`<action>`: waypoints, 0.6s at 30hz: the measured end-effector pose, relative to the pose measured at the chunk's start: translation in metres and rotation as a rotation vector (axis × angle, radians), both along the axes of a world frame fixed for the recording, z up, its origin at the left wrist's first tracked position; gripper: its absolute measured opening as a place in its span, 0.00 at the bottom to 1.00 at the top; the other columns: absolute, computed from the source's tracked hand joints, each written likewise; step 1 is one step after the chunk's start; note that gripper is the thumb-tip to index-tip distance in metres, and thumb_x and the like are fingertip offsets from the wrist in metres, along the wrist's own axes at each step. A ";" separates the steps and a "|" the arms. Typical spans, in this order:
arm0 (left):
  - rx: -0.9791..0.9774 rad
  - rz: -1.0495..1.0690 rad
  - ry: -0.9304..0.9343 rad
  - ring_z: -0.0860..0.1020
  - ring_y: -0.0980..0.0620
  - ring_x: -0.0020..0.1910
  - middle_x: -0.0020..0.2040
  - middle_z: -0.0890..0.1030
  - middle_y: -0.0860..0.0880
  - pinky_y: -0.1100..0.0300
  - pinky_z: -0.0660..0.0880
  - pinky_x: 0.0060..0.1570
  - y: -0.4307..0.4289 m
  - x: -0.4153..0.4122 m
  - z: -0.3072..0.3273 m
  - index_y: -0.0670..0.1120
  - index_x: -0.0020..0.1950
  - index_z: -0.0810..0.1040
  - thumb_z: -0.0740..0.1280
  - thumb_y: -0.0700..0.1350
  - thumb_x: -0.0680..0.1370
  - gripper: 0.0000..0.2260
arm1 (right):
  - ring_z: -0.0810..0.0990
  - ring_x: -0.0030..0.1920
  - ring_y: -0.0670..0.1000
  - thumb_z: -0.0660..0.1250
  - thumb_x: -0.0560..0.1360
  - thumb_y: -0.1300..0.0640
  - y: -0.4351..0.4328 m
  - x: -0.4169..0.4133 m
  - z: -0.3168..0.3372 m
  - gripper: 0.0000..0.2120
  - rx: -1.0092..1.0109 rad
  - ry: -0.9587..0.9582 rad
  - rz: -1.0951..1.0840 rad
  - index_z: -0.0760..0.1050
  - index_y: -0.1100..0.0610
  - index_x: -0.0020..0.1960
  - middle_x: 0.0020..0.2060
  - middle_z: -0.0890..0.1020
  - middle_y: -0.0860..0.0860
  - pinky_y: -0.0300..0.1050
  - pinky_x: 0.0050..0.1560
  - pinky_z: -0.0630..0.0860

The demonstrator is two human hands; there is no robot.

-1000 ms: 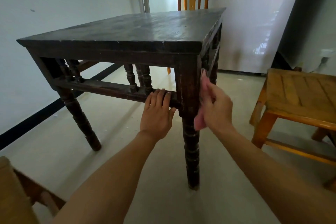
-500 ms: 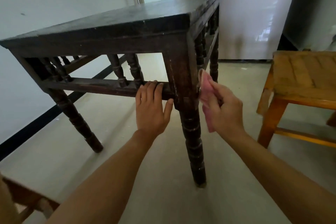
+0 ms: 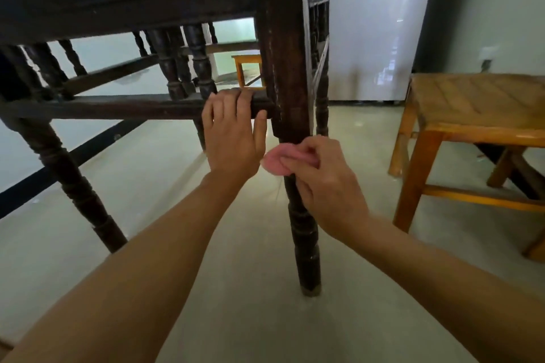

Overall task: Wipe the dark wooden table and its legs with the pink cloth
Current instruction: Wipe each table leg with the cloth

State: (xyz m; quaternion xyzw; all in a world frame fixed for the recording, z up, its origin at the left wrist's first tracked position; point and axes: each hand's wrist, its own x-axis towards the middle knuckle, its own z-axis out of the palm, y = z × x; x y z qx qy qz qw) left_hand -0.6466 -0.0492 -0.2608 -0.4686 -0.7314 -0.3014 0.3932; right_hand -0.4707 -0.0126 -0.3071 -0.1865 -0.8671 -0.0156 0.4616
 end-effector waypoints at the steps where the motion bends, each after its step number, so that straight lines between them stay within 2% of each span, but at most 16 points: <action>1: -0.004 -0.009 0.006 0.71 0.42 0.65 0.62 0.76 0.42 0.46 0.60 0.71 -0.002 0.000 0.002 0.42 0.65 0.73 0.50 0.54 0.82 0.22 | 0.75 0.51 0.56 0.70 0.75 0.60 0.000 -0.006 0.003 0.12 0.059 -0.072 0.002 0.80 0.60 0.58 0.52 0.76 0.58 0.44 0.48 0.80; 4: -0.011 -0.042 0.010 0.71 0.43 0.65 0.62 0.77 0.43 0.48 0.60 0.71 -0.007 0.000 0.007 0.43 0.66 0.73 0.52 0.52 0.82 0.20 | 0.74 0.48 0.55 0.72 0.74 0.57 0.025 0.001 0.003 0.14 0.177 -0.188 -0.016 0.80 0.57 0.59 0.49 0.76 0.57 0.46 0.43 0.80; 5: -0.020 -0.051 0.011 0.71 0.44 0.65 0.62 0.76 0.44 0.48 0.60 0.72 -0.008 0.000 0.008 0.43 0.66 0.73 0.52 0.52 0.82 0.20 | 0.75 0.46 0.54 0.70 0.75 0.54 0.035 0.012 0.000 0.12 0.115 -0.143 -0.026 0.80 0.56 0.58 0.48 0.76 0.55 0.44 0.41 0.79; 7: -0.036 -0.055 0.003 0.71 0.44 0.65 0.63 0.76 0.44 0.47 0.60 0.72 -0.011 0.000 0.009 0.43 0.66 0.73 0.52 0.52 0.82 0.20 | 0.75 0.44 0.50 0.64 0.79 0.47 0.058 0.035 -0.006 0.12 -0.131 0.026 -0.179 0.78 0.53 0.56 0.46 0.74 0.49 0.36 0.40 0.72; 9: -0.034 -0.049 -0.013 0.70 0.43 0.66 0.63 0.76 0.43 0.47 0.60 0.72 -0.011 0.004 0.009 0.42 0.66 0.73 0.52 0.53 0.82 0.20 | 0.71 0.42 0.44 0.61 0.80 0.47 0.072 0.050 -0.012 0.16 -0.280 0.091 -0.334 0.76 0.55 0.60 0.45 0.70 0.46 0.31 0.39 0.64; 11: -0.001 -0.033 -0.026 0.71 0.43 0.65 0.62 0.76 0.43 0.46 0.59 0.73 -0.007 0.009 0.008 0.42 0.65 0.73 0.51 0.52 0.82 0.20 | 0.68 0.40 0.40 0.60 0.81 0.48 0.064 0.040 -0.005 0.17 -0.306 0.129 -0.275 0.76 0.55 0.64 0.46 0.70 0.46 0.29 0.39 0.63; 13: 0.045 -0.028 -0.048 0.70 0.43 0.66 0.61 0.76 0.43 0.46 0.59 0.73 -0.003 0.011 0.007 0.42 0.63 0.74 0.52 0.51 0.82 0.19 | 0.71 0.41 0.40 0.59 0.82 0.50 0.037 0.013 0.000 0.15 -0.308 0.179 -0.165 0.75 0.54 0.64 0.47 0.73 0.46 0.29 0.41 0.67; 14: 0.060 -0.026 -0.057 0.70 0.42 0.66 0.61 0.76 0.43 0.45 0.58 0.73 -0.002 0.012 0.007 0.41 0.63 0.74 0.52 0.50 0.82 0.19 | 0.73 0.43 0.41 0.59 0.82 0.53 0.021 0.000 -0.001 0.13 -0.345 0.207 -0.133 0.76 0.54 0.63 0.48 0.75 0.48 0.31 0.44 0.71; 16: 0.065 -0.021 -0.062 0.70 0.42 0.66 0.62 0.76 0.42 0.45 0.58 0.73 -0.001 0.012 0.007 0.41 0.63 0.74 0.51 0.50 0.82 0.19 | 0.78 0.50 0.52 0.62 0.80 0.62 -0.005 -0.016 -0.022 0.12 -0.370 0.215 -0.080 0.77 0.58 0.62 0.53 0.79 0.55 0.44 0.52 0.78; 18: 0.051 -0.030 -0.054 0.70 0.42 0.66 0.62 0.76 0.42 0.45 0.58 0.73 -0.003 0.011 0.006 0.41 0.64 0.73 0.51 0.50 0.82 0.20 | 0.79 0.54 0.57 0.66 0.76 0.65 -0.017 -0.013 -0.047 0.14 -0.298 0.088 -0.024 0.79 0.60 0.60 0.56 0.79 0.59 0.50 0.54 0.79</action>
